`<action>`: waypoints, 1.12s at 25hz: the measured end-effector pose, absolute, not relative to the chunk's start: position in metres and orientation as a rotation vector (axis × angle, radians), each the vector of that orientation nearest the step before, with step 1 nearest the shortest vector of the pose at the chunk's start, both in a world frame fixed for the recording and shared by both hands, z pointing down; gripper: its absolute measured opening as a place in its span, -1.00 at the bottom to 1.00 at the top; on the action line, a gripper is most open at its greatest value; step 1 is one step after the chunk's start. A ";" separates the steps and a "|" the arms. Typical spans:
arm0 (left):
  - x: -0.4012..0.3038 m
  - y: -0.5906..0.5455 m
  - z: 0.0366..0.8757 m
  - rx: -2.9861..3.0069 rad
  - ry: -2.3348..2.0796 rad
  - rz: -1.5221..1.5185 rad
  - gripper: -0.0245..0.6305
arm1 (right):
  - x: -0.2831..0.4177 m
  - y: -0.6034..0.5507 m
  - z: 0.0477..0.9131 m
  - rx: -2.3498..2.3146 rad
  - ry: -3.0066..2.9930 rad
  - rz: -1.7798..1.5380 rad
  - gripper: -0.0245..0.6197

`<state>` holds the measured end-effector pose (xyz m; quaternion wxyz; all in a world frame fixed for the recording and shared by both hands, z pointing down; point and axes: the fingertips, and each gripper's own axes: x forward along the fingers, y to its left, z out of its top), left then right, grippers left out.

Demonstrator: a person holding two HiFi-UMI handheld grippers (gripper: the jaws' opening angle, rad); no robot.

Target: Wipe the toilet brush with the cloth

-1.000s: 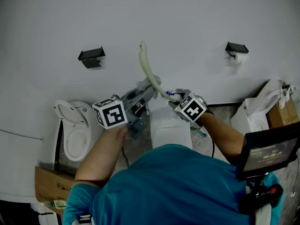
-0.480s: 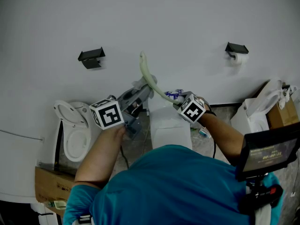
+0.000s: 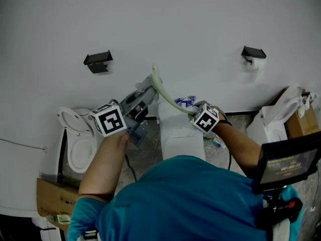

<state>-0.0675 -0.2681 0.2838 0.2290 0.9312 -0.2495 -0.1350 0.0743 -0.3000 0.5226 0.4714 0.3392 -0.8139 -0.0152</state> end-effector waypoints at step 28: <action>-0.105 -0.321 0.225 3.173 -1.596 0.371 -0.81 | 0.015 -0.222 0.542 0.394 -2.101 0.371 -0.42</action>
